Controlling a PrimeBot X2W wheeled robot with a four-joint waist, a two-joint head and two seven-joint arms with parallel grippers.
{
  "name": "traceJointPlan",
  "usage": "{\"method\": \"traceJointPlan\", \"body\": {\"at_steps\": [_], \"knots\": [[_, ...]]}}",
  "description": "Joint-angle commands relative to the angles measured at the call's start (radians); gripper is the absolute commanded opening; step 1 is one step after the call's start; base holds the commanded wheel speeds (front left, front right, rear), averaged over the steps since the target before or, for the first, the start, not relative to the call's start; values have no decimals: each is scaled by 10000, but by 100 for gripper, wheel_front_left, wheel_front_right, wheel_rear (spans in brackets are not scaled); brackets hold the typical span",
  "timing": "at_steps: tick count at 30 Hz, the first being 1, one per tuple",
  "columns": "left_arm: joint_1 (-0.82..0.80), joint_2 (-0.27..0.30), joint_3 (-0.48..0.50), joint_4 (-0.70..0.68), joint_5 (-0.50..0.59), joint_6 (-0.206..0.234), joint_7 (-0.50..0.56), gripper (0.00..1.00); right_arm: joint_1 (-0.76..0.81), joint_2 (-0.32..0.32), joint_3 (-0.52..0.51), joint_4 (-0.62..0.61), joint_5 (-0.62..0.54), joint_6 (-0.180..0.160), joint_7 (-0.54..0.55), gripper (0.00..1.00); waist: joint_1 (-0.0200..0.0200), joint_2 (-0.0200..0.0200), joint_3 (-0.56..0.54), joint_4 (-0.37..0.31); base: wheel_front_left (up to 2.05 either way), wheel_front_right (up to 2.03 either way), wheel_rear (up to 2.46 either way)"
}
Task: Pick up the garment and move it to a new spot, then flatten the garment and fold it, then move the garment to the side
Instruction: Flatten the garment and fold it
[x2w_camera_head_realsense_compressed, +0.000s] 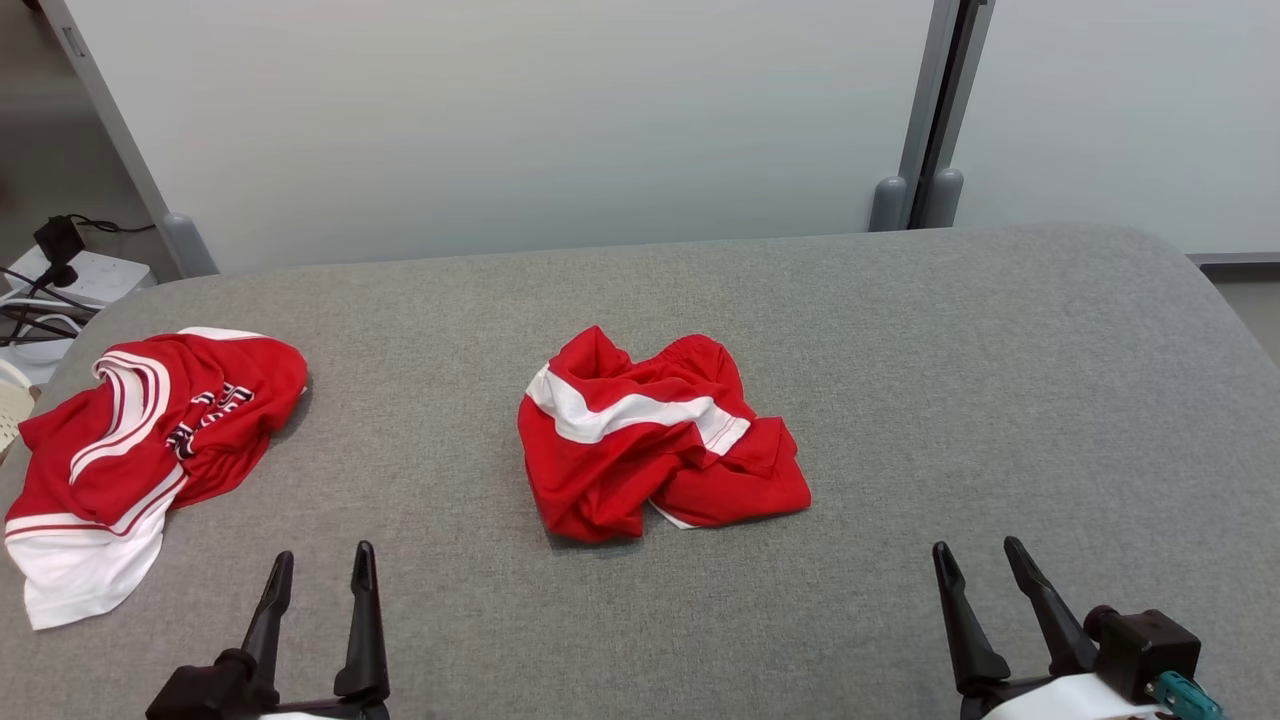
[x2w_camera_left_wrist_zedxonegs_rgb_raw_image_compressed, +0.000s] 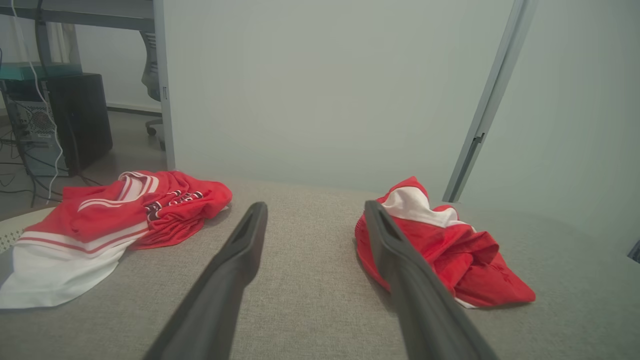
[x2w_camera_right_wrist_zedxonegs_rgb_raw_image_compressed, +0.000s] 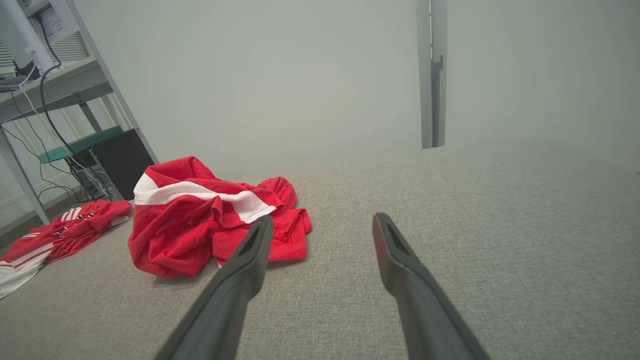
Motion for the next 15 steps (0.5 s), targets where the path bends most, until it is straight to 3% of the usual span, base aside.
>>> {"method": "traceJointPlan", "body": {"at_steps": [1, 15], "knots": [[-243, 56, 370, -321, 130, -32, -48, 100, -228, -57, 275, -313, 24, 14, -134, 100, 0, -1, -9, -5, 0, 0, 0], [-149, 55, 330, -86, 443, -209, -48, 100, -162, -57, 373, -302, -111, 14, -134, 100, 0, -1, 10, 58, 0, 0, 0]]}}
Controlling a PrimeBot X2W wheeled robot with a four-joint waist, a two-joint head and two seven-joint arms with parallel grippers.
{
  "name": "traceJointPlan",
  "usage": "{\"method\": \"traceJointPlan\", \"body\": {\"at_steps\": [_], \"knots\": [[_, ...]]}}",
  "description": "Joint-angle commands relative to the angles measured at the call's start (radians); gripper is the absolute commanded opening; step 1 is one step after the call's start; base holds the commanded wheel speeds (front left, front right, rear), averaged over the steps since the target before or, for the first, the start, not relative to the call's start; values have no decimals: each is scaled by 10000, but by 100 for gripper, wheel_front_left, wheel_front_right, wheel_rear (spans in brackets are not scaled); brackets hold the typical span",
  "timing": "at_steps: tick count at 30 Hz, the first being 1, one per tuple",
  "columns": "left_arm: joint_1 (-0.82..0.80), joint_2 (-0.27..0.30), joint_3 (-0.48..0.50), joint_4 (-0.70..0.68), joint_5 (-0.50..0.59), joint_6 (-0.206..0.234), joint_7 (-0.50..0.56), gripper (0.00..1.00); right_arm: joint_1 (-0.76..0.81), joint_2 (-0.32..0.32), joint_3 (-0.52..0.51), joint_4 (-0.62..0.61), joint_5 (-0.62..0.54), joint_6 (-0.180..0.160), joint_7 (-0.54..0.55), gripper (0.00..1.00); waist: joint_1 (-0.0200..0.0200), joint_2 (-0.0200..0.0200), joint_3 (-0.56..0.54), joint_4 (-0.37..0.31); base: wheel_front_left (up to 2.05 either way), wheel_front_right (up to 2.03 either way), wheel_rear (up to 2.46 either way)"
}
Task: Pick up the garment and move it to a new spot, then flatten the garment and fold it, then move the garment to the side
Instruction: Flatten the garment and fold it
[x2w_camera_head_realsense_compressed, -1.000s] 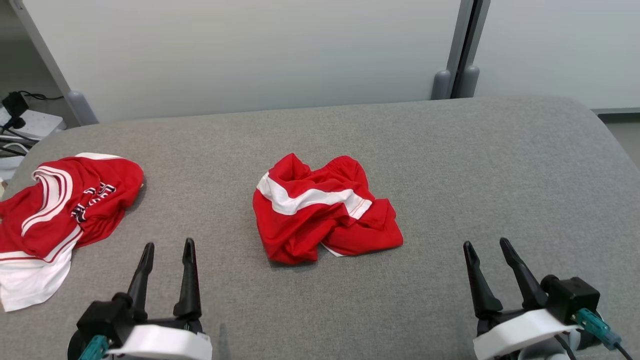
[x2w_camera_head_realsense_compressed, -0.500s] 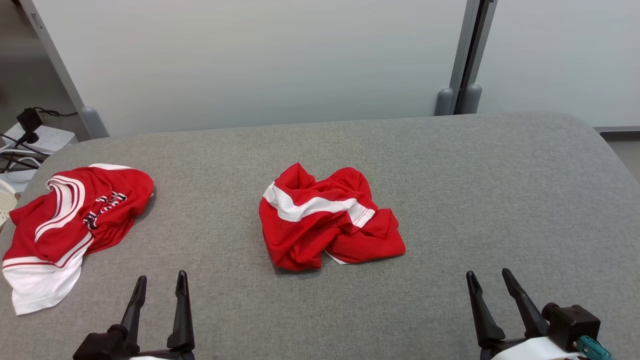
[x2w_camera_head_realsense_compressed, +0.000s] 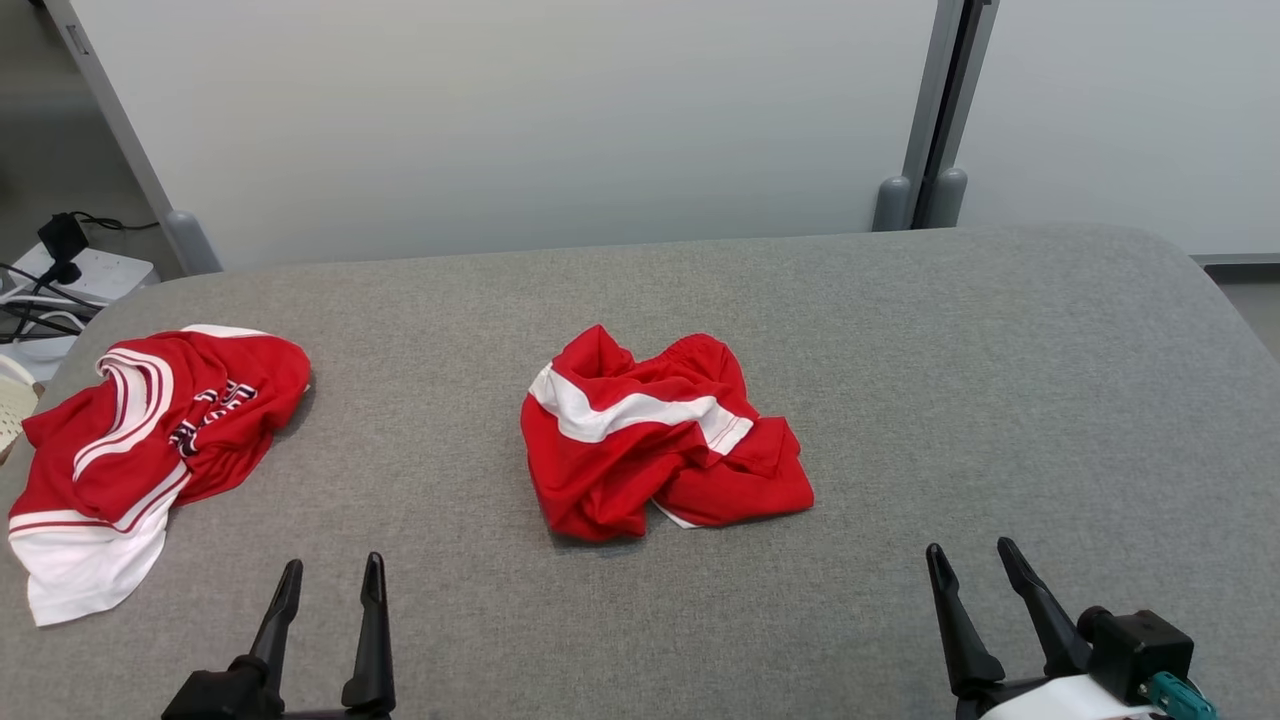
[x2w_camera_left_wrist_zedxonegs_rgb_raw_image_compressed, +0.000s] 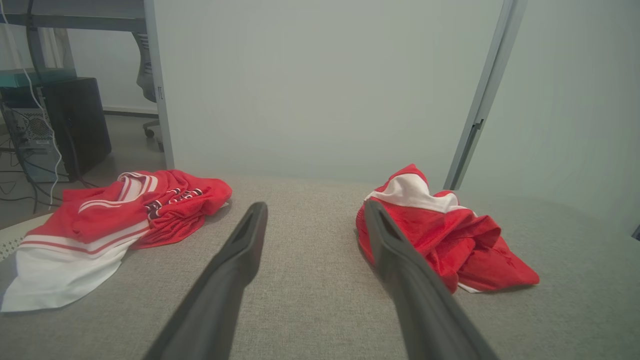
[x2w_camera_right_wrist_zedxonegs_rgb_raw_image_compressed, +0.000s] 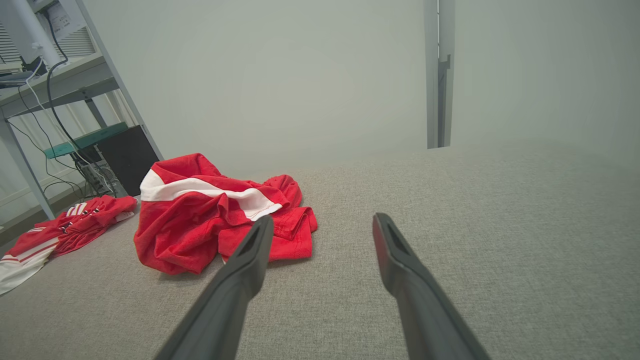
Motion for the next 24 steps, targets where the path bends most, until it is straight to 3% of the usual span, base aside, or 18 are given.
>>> {"method": "traceJointPlan", "body": {"at_steps": [1, 12, 24], "knots": [[-196, 55, 275, -186, -24, -25, -48, 100, -175, -60, 250, -273, -62, 14, -134, 100, 0, -1, 6, 8, 0, 0, 0], [-444, 55, 27, -403, -197, -57, -48, 100, -784, -60, 488, 136, 328, 14, -134, 100, 0, -1, 310, 313, 0, 0, 0], [-1566, 55, -911, -492, -364, -293, -48, 100, -4465, -60, 1455, 3798, 2634, 14, -134, 100, 0, -1, 1577, 1411, 0, 0, 0]]}}
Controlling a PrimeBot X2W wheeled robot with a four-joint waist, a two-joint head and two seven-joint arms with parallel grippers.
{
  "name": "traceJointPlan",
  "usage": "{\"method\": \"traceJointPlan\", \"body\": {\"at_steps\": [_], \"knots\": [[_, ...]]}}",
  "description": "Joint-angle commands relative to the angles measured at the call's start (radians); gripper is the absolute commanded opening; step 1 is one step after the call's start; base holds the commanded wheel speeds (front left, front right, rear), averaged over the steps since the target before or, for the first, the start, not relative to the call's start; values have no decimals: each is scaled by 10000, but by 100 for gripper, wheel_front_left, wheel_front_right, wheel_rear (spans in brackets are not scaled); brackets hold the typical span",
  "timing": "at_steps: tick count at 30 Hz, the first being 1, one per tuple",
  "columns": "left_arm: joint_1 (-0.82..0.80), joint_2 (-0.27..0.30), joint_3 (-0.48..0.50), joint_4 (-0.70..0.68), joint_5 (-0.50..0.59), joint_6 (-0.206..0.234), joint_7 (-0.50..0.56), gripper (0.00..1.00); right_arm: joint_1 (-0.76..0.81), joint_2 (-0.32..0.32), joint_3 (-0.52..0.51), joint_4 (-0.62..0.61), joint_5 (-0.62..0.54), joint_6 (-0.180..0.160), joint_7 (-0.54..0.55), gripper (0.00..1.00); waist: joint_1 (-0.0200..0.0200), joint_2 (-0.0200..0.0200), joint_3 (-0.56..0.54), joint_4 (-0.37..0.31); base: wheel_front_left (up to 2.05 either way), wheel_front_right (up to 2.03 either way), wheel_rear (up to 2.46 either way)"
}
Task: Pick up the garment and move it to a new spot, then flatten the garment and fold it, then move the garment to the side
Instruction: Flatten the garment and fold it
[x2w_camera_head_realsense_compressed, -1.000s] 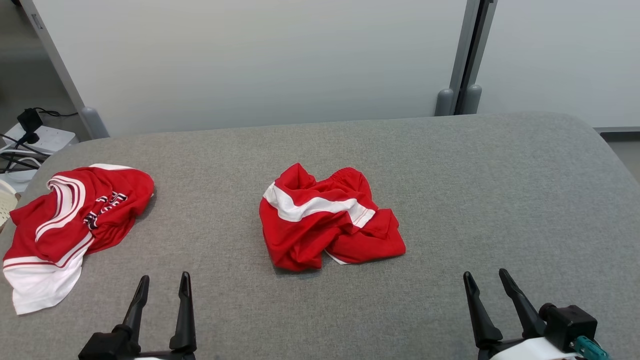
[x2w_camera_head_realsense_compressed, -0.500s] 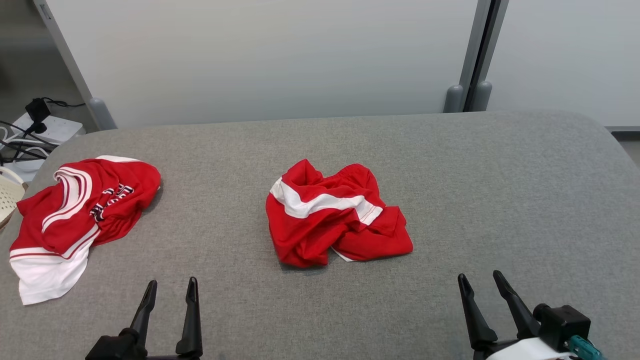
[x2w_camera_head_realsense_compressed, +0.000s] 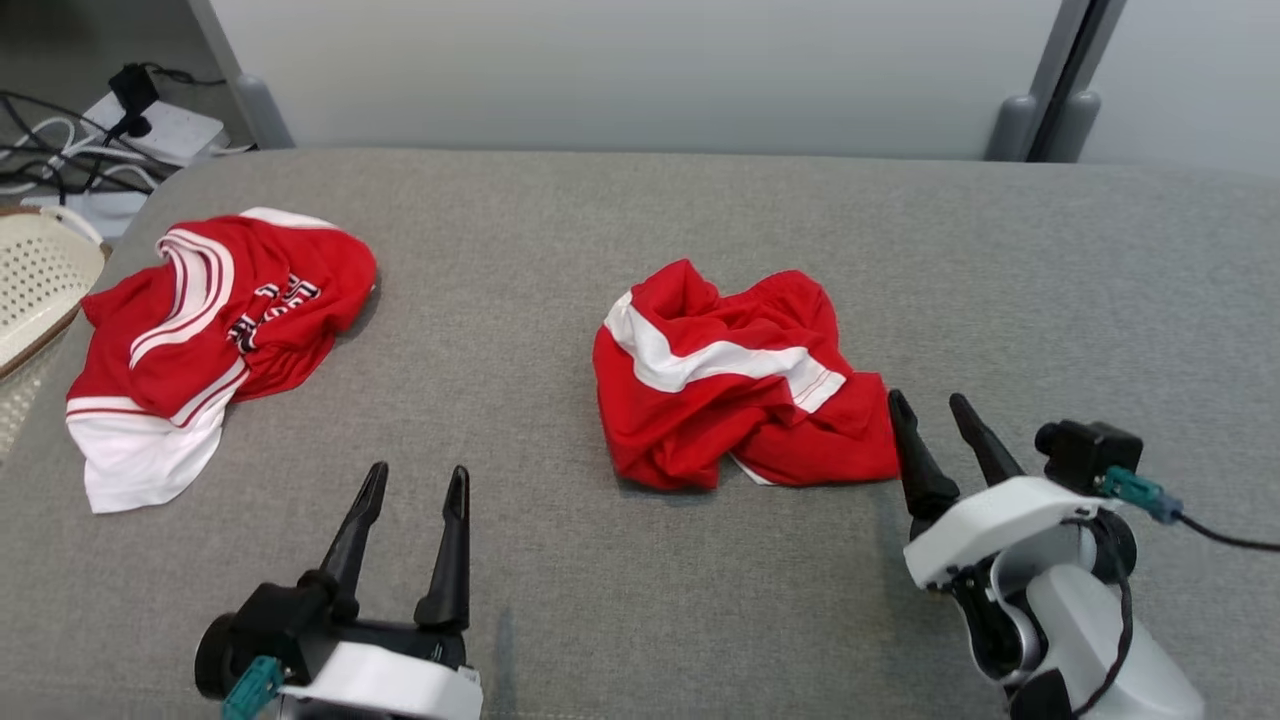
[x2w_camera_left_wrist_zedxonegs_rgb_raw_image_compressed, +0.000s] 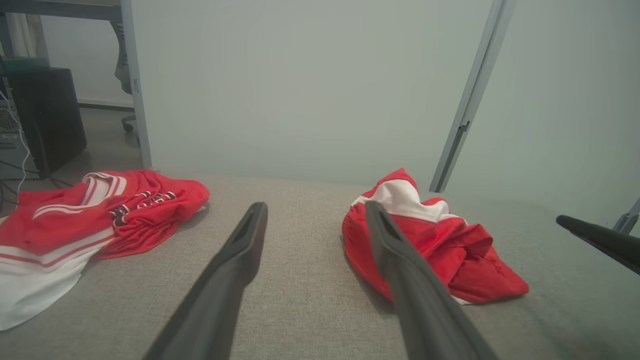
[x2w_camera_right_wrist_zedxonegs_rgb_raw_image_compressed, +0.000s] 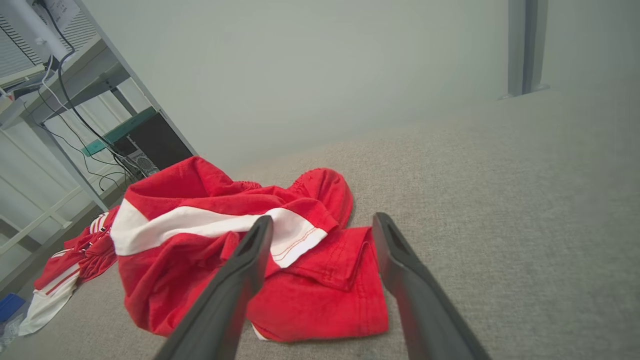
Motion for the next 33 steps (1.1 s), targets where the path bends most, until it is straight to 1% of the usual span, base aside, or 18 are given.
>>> {"method": "traceJointPlan", "body": {"at_steps": [1, 4, 5, 8, 11, 12, 13, 14, 19, 20, 21, 22, 27, 33], "knots": [[-637, 47, 231, -251, -143, -21, -48, 100, -535, 5, 323, 144, 188, 14, -134, 100, 0, 0, 433, 428, 0, 0, 0], [-959, 47, 19, -234, -279, 20, -48, 100, -1290, 5, 694, 1153, 672, 14, -133, 100, 0, 0, 735, 752, 0, 0, 0], [-1087, 47, -102, -228, -367, 61, -48, 100, -1699, 5, 979, 1784, 981, 14, -113, 100, 0, 0, 888, 940, 0, 0, 0], [-1213, 47, -272, -220, -457, 114, -48, 100, -2175, 5, 1326, 2540, 1359, 14, -98, 100, 0, 0, 1058, 1179, 0, 0, 0], [-1310, 47, -382, -219, -510, 160, -48, 100, -2512, 5, 1528, 3103, 1707, 14, -107, 100, 0, 0, 1174, 1395, 0, 0, 0], [-1310, 47, -382, -219, -510, 160, -48, 100, -2512, 5, 1528, 3103, 1707, 14, -107, 100, 0, 0, 1174, 1395, 0, 0, 0], [-1367, 47, -409, -246, -527, 185, -48, 100, -2684, 5, 1559, 3430, 1958, 14, -113, 100, 0, 0, 1248, 1515, 0, 0, 0], [-1367, 47, -409, -246, -527, 185, -48, 100, -2684, 5, 1559, 3430, 1958, 14, -113, 100, 0, 0, 1248, 1515, 0, 0, 0], [-1493, 47, -449, -310, -505, 188, -48, 100, -3135, 5, 1524, 4232, 2220, 14, -126, 100, 0, 0, 1421, 1738, 0, 0, 0], [-1504, 47, -438, -319, -489, 187, -48, 100, -3211, 5, 1526, 4311, 2231, 14, -128, 45, 0, 0, 1442, 1755, 0, 0, 0], [-1509, 47, -420, -323, -470, 188, -48, 100, -3280, 5, 1528, 4381, 2195, 14, -129, 10, 0, 0, 1459, 1766, 0, 0, 0], [-1509, 47, -394, -325, -452, 188, -48, 100, -3355, -1, 1504, 4429, 2089, 14, -130, 0, 0, 0, 1469, 1765, 0, 0, 0], [-1442, 47, -229, -343, -368, 230, -48, 100, -3273, -155, 1226, 4128, 1285, 14, -131, 0, 0, 0, 1366, 1608, 0, 0, 0], [-1347, 47, -132, -441, -294, 192, -48, 100, -2128, -753, 388, 2615, -41, 14, -132, 0, 0, 0, 1138, 1051, 0, 0, 0]]}}
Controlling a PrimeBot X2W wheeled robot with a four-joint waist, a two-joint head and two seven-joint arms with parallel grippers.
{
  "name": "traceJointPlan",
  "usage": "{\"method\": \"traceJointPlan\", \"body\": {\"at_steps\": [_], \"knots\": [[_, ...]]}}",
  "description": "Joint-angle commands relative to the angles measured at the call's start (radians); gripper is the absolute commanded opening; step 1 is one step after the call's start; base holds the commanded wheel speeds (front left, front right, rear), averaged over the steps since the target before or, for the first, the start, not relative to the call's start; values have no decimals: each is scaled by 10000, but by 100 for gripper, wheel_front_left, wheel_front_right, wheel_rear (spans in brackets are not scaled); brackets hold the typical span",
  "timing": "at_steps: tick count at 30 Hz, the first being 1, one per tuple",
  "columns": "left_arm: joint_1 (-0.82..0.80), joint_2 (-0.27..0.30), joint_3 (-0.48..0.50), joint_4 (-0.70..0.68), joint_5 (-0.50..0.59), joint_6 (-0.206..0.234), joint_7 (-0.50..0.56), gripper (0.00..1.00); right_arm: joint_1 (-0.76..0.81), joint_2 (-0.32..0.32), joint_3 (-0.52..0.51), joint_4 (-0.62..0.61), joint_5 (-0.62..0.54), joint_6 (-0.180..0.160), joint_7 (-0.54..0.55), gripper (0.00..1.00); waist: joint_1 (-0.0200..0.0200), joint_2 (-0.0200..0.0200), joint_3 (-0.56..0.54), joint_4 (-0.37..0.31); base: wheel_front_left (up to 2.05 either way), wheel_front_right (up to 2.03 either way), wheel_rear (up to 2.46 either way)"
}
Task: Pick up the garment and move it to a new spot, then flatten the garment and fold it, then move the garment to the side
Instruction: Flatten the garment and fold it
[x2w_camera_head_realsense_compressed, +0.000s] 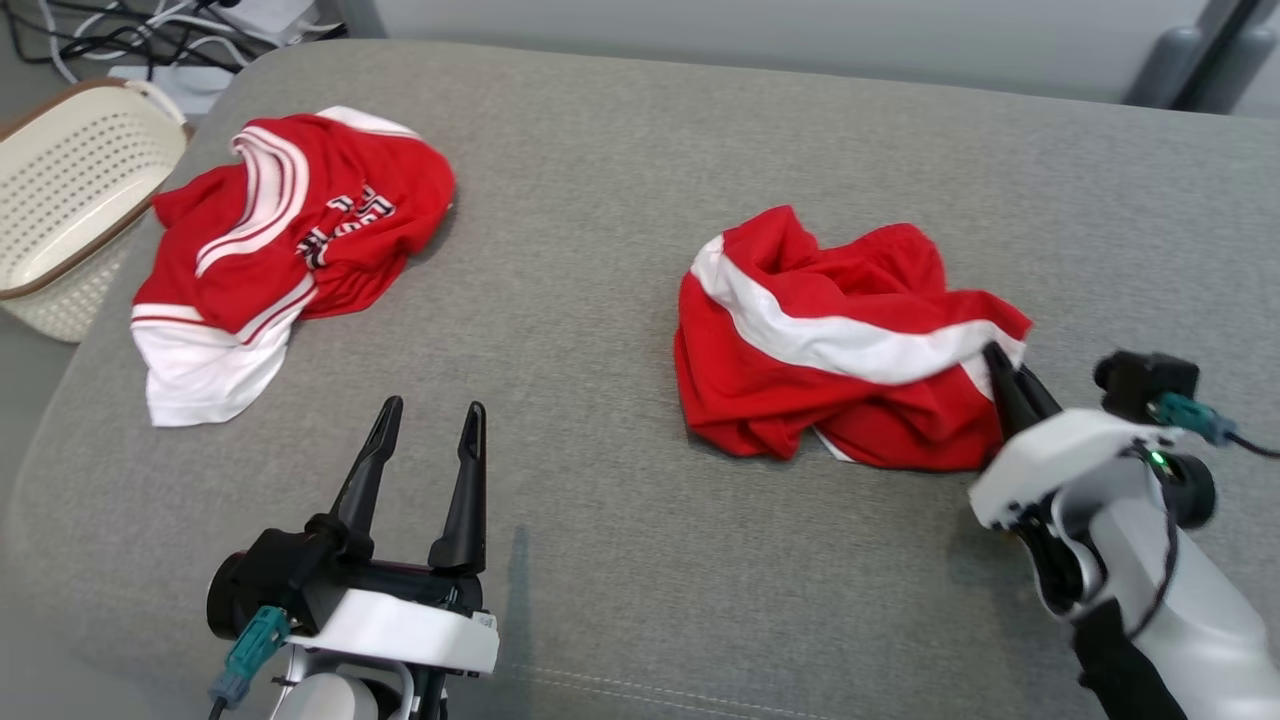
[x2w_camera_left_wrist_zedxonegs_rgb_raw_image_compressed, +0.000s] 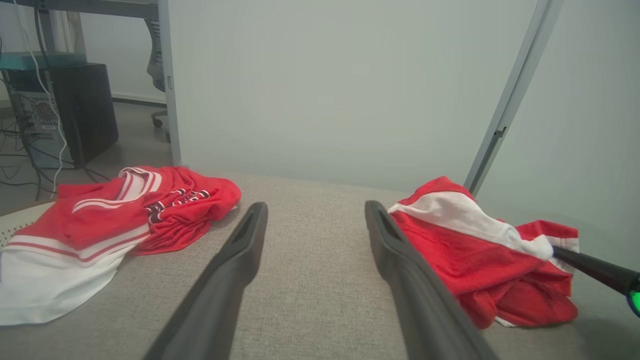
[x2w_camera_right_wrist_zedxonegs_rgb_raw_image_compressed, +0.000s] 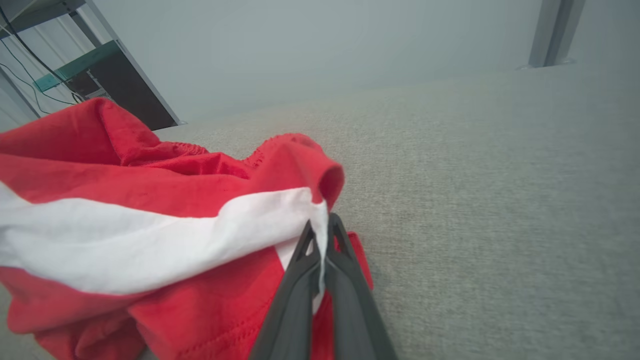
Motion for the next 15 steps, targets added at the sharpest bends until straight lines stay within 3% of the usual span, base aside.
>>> {"method": "traceJointPlan", "body": {"at_steps": [1, 11, 15], "knots": [[-252, 60, 367, -298, 117, -10, -48, 100, 555, -181, -93, -604, -346, 14, -132, 0, 0, 0, -131, -335, 0, 0, 0], [-660, 60, 41, 292, 102, -575, -48, 100, 2348, -1468, -648, -2624, -2090, 14, 16, 0, 0, 0, -280, -1632, 0, 0, 0], [-1488, 347, -852, 1202, 1207, -834, -48, 100, 2606, -1857, -628, -2818, -3210, 14, 590, 0, 0, 0, -227, -1938, 0, 0, 0]]}}
